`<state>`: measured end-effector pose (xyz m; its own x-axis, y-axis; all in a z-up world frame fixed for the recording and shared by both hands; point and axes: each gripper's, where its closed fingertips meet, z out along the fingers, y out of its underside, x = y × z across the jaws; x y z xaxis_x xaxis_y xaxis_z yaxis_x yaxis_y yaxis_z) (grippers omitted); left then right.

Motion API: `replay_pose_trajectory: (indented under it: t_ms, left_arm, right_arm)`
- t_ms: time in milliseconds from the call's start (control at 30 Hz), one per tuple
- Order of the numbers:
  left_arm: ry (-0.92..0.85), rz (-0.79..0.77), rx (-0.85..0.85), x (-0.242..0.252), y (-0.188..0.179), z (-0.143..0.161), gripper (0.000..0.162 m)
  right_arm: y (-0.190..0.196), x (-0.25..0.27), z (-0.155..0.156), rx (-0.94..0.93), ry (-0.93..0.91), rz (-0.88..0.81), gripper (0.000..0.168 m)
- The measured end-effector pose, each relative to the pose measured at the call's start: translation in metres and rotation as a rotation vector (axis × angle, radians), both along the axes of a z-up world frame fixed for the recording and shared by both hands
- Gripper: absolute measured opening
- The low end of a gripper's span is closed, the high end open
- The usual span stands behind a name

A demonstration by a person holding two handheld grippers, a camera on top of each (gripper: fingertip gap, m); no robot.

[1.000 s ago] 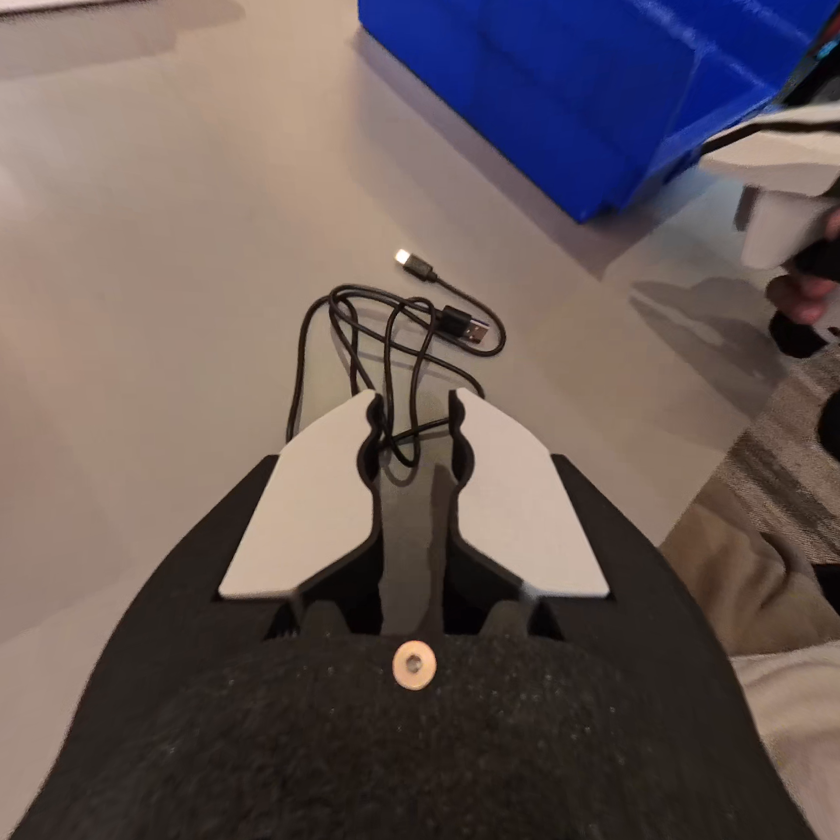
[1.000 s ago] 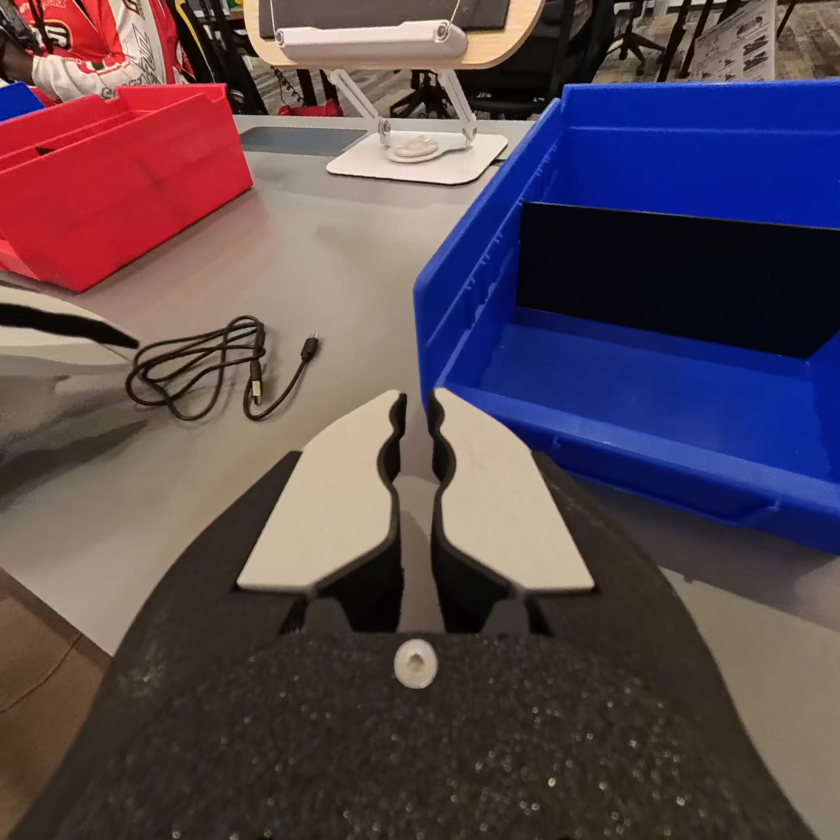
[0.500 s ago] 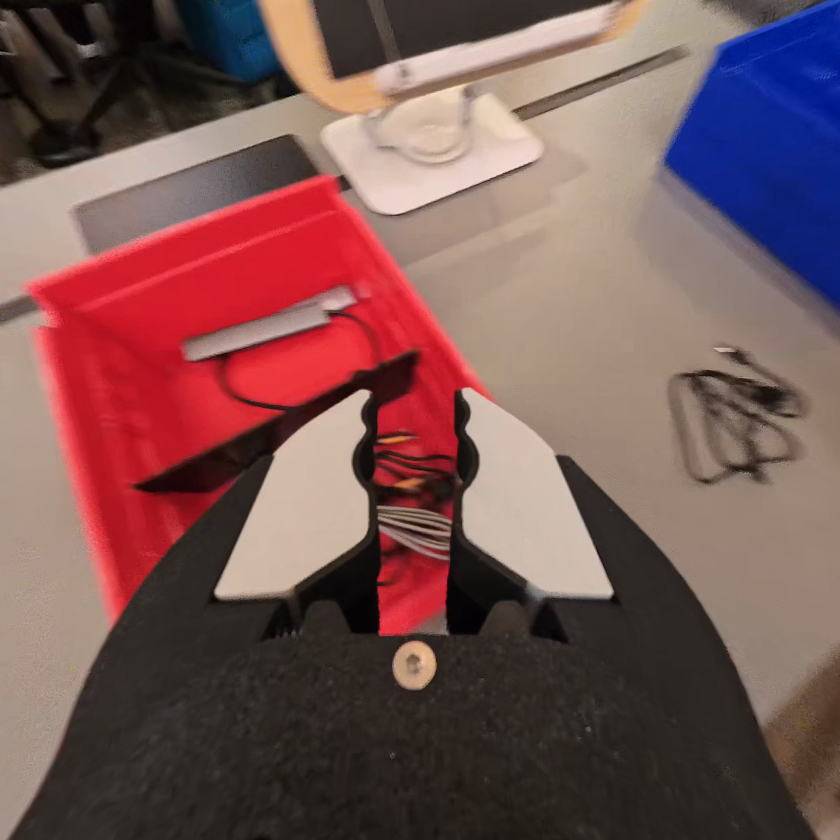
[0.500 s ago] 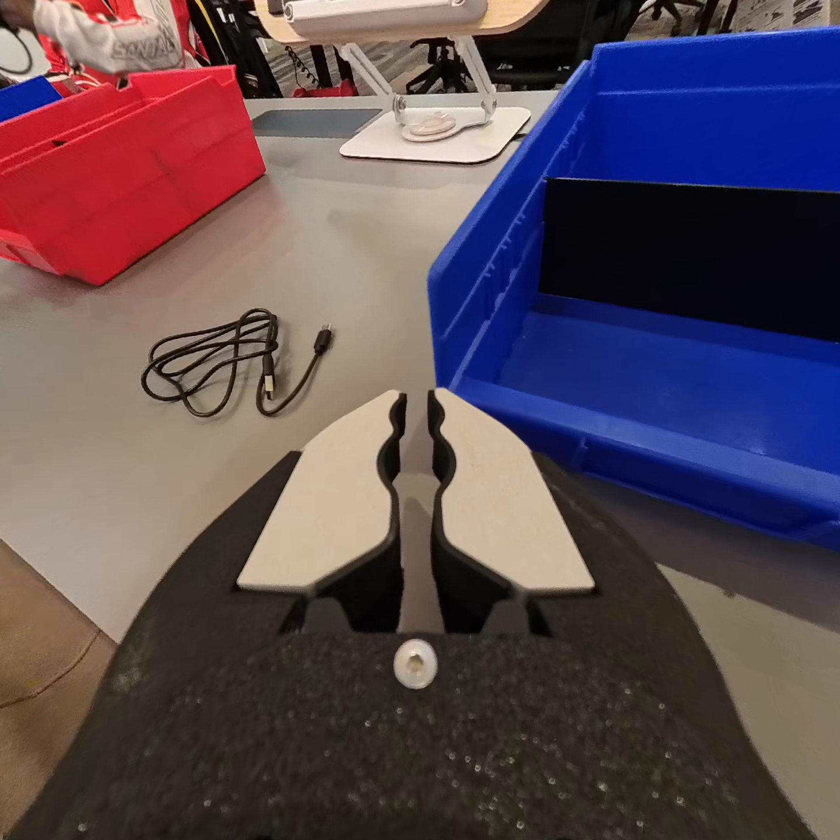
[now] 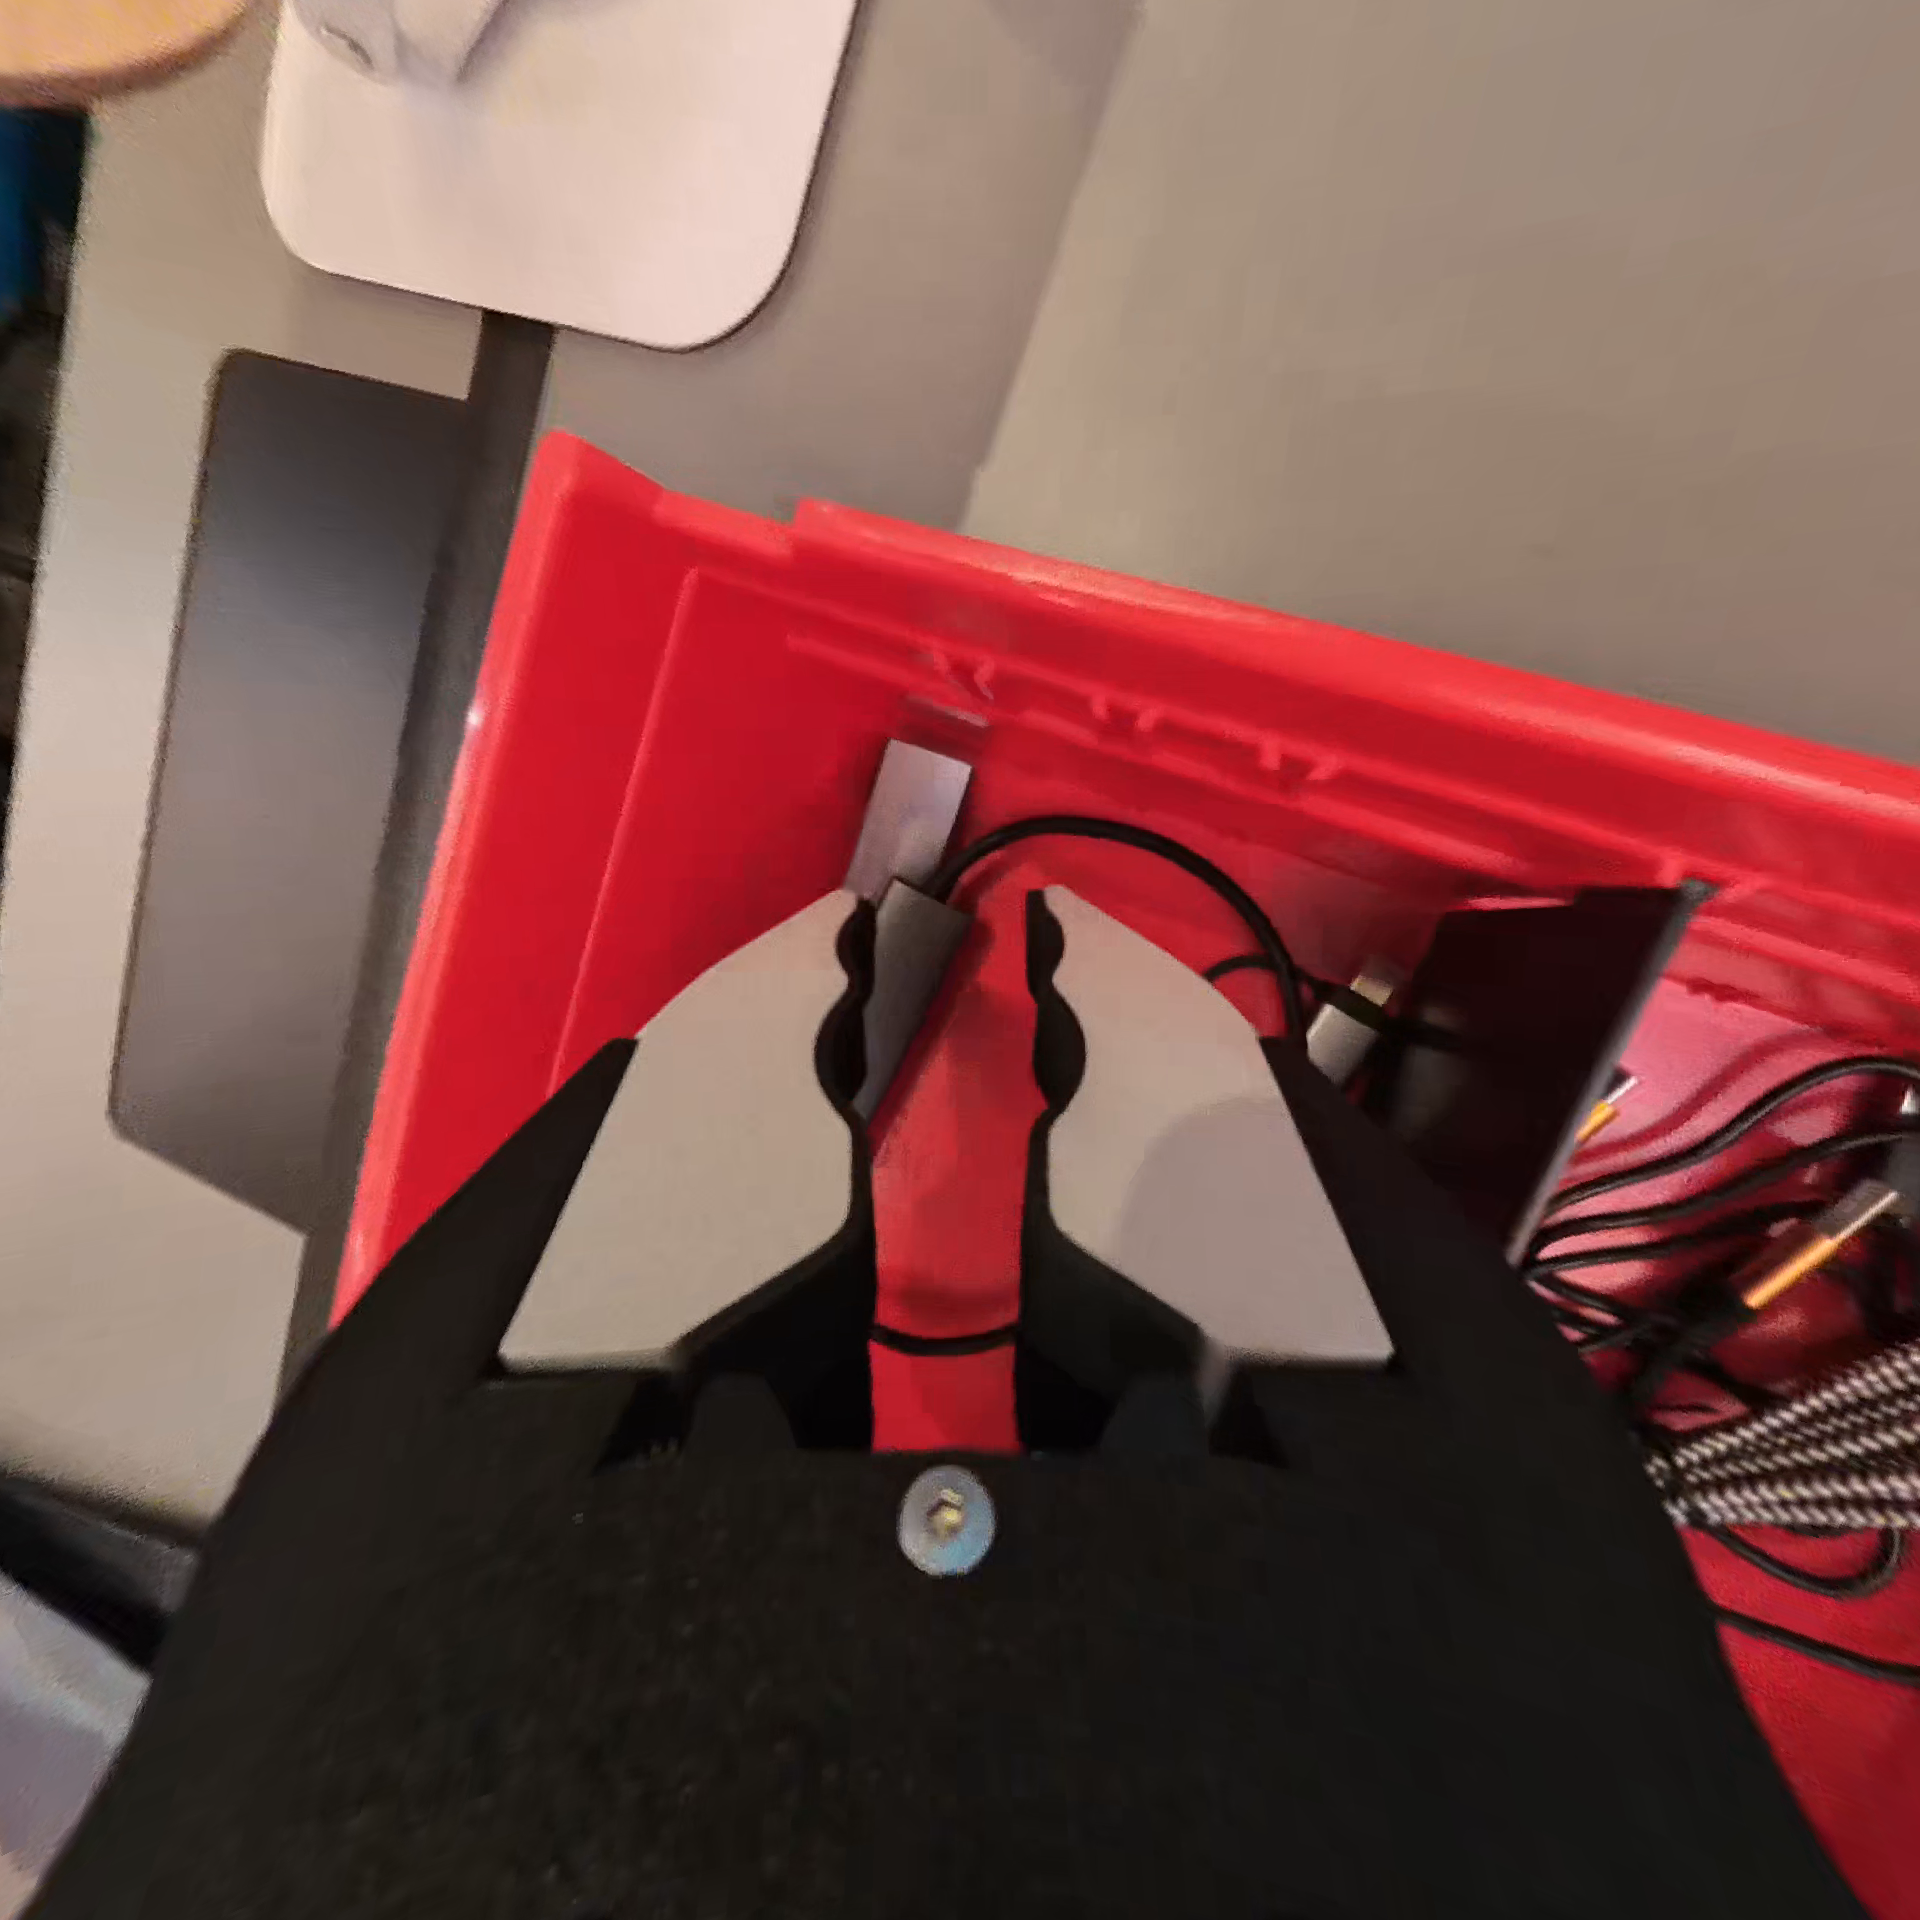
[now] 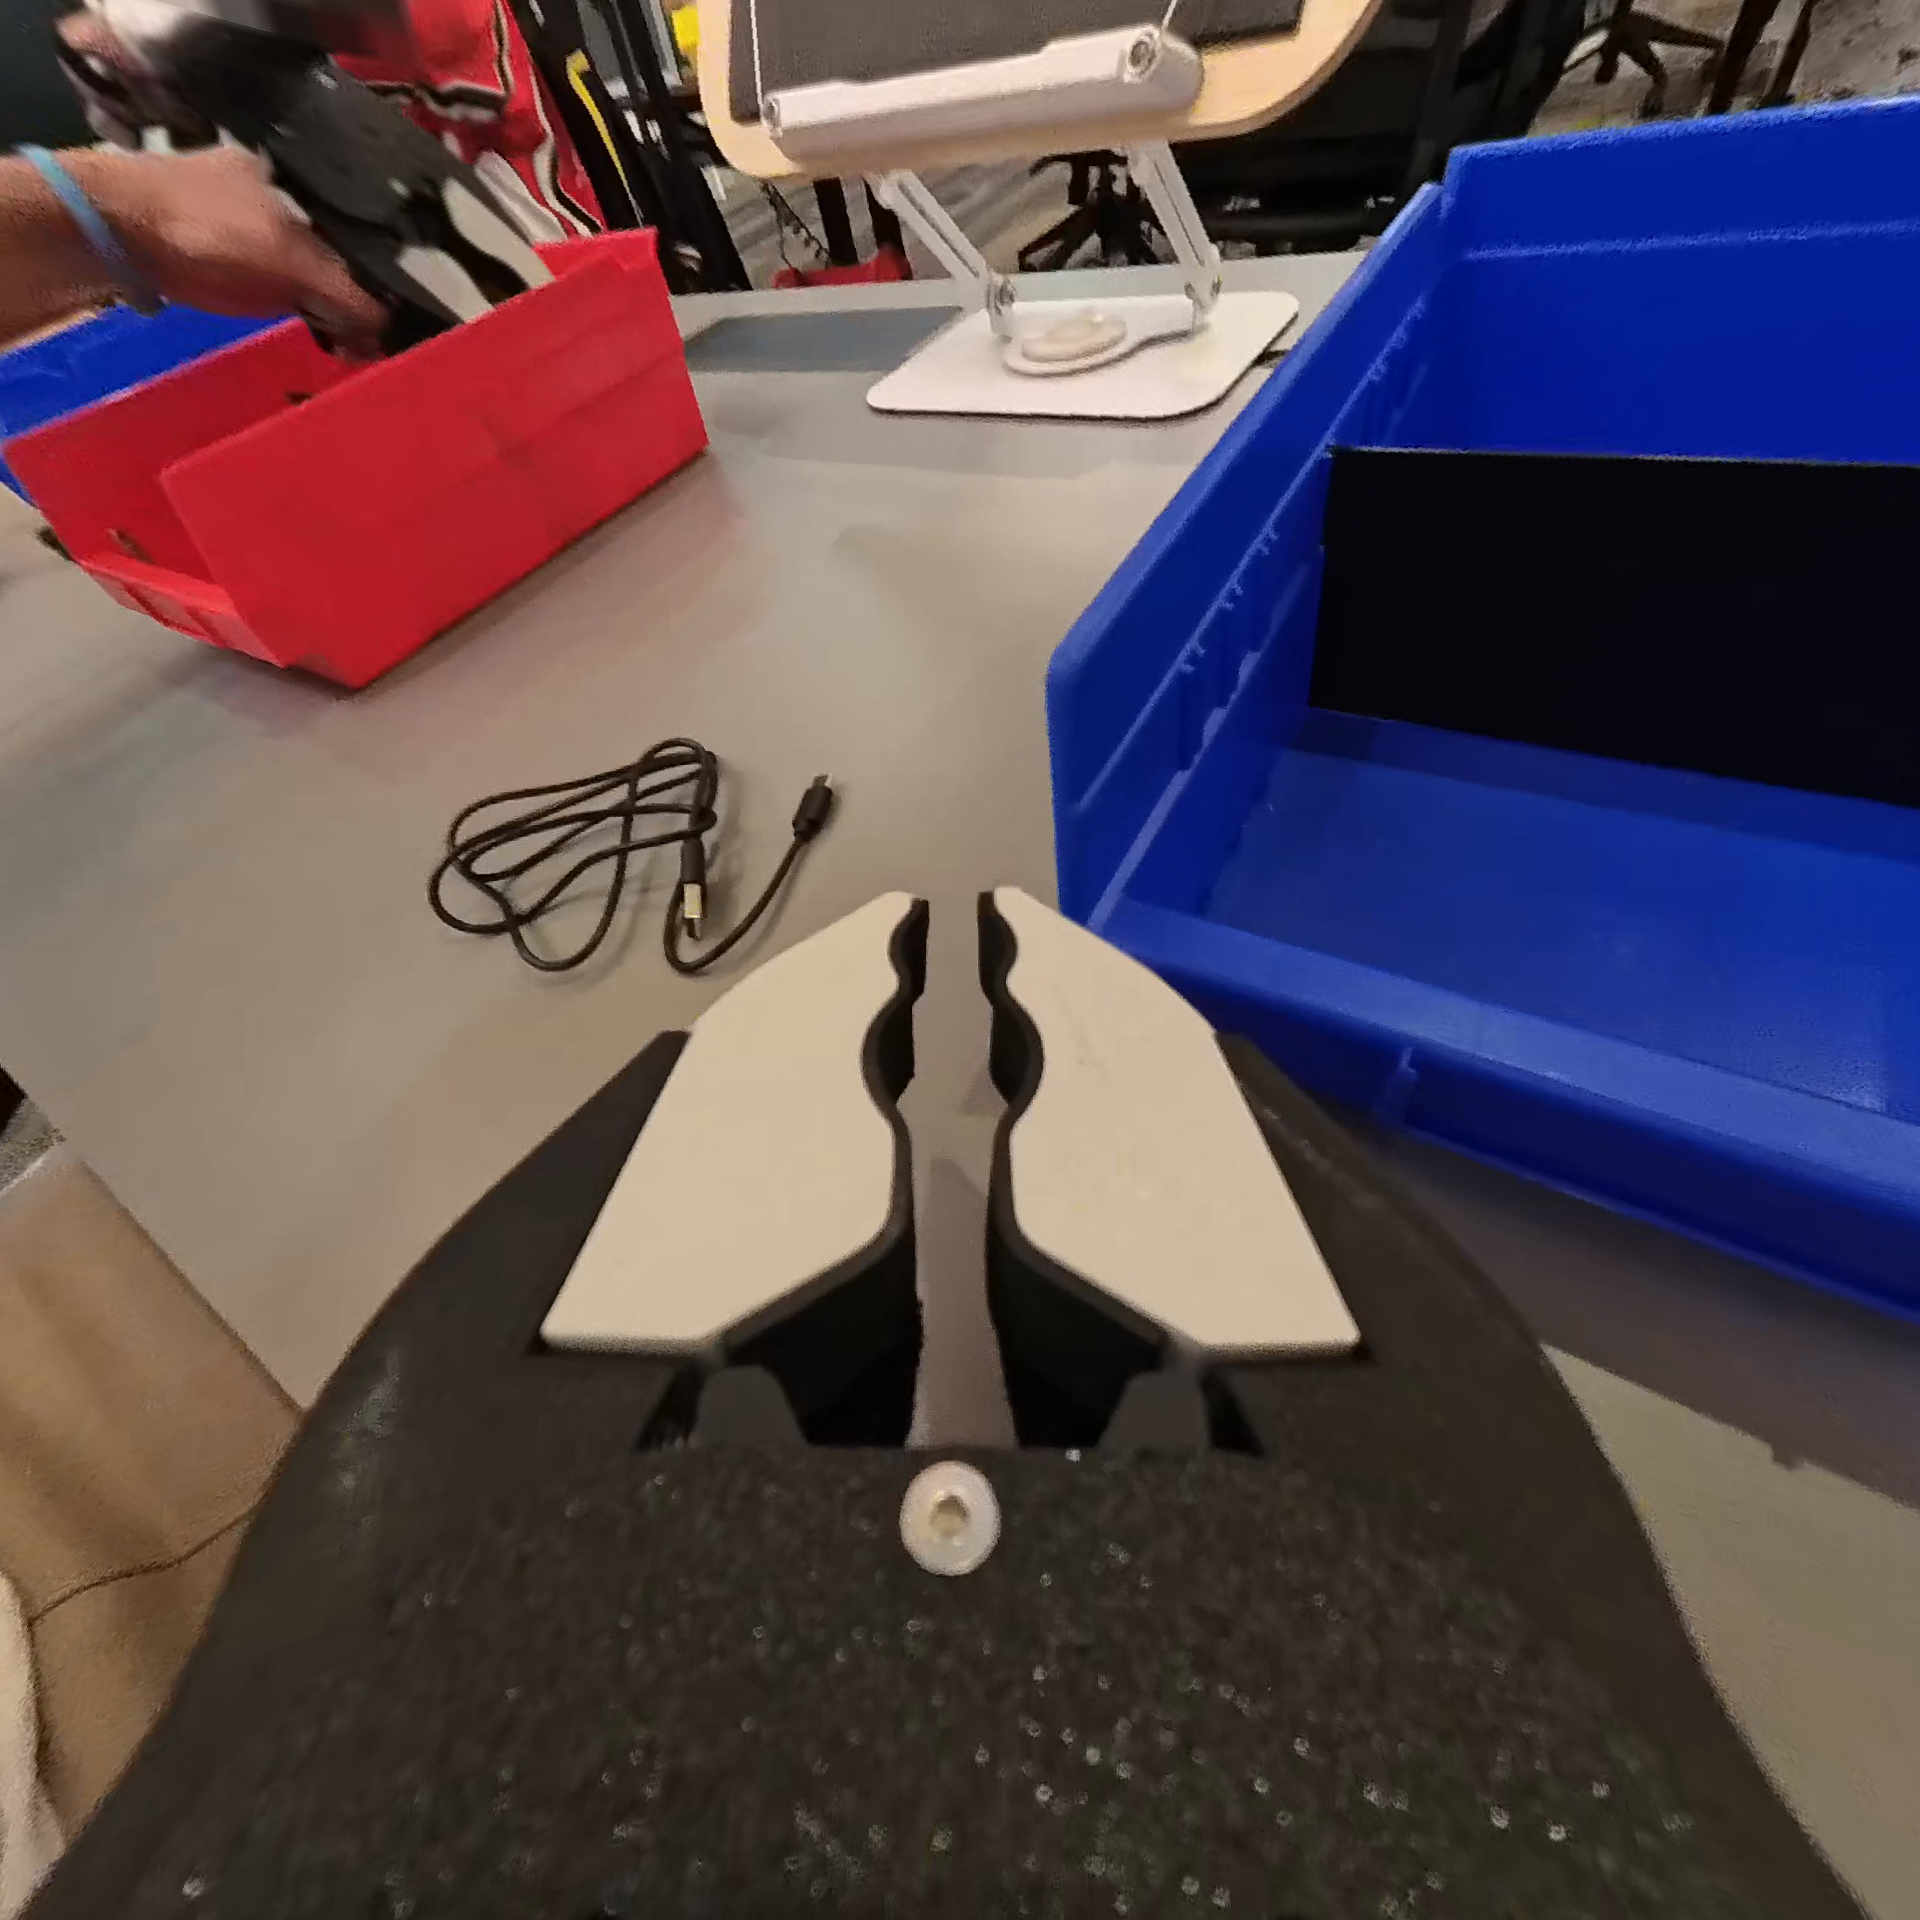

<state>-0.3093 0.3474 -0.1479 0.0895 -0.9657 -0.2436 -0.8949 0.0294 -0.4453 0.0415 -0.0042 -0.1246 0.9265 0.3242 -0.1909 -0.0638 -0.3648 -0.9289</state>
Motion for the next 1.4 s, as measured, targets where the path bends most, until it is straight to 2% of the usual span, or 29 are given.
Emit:
replay_pose_trajectory:
  t_ms: [67,233,333,400,467,567,667,833,933,1000,1067,1167,1333,1400]
  left_arm:
    - [0.044,-0.033,-0.043,-0.001,0.0,-0.01,0.033]
    - [0.184,-0.082,0.011,-0.013,0.011,-0.036,0.05]
    - [0.111,-0.115,0.095,-0.008,0.014,-0.039,0.027]
    - [0.1,-0.144,0.145,-0.009,0.015,-0.038,0.026]
    - [0.162,-0.095,0.159,-0.014,0.018,-0.037,0.025]
    - [0.145,-0.075,0.257,-0.015,0.02,-0.015,0.023]
    - [0.002,-0.016,0.319,-0.013,0.014,0.036,0.023]
    - [-0.414,0.132,0.38,-0.02,-0.005,0.164,0.022]
    - [-0.707,0.17,0.297,-0.015,-0.038,0.23,0.022]
    - [-0.861,0.173,0.208,-0.005,-0.066,0.258,0.022]
    - [-0.995,0.174,0.092,0.012,-0.097,0.274,0.022]
    - [-1.186,0.133,-0.099,0.045,-0.149,0.282,0.022]
    - [-1.449,0.032,-0.441,0.103,-0.232,0.264,0.022]
    - [-1.515,-0.076,-0.554,0.119,-0.266,0.255,0.022]
  right_arm:
    - [-0.001,-0.002,0.001,0.009,0.01,0.019,0.009]
    - [-0.002,-0.002,-0.001,0.013,-0.03,0.03,0.009]
    - [-0.002,-0.005,0.0,0.019,-0.035,0.046,0.009]
    - [-0.001,-0.005,-0.001,0.019,-0.042,0.043,0.008]
    - [0.001,-0.006,-0.001,0.02,-0.04,0.043,0.008]
    - [0.002,-0.01,0.002,0.032,-0.027,0.051,0.008]
    - [0.002,-0.015,0.003,0.038,-0.038,0.07,0.008]
    - [0.001,-0.027,0.006,0.054,-0.06,0.111,0.008]
    - [0.002,-0.037,0.009,0.071,-0.073,0.136,0.008]
    - [0.006,-0.047,0.016,0.092,-0.048,0.162,0.008]
    - [0.013,-0.063,0.027,0.112,-0.004,0.206,0.007]
    - [0.028,-0.091,0.055,0.17,0.03,0.281,0.009]
    - [0.053,-0.161,0.093,0.298,0.064,0.409,0.021]
    - [0.048,-0.187,0.101,0.292,0.225,0.5,0.028]
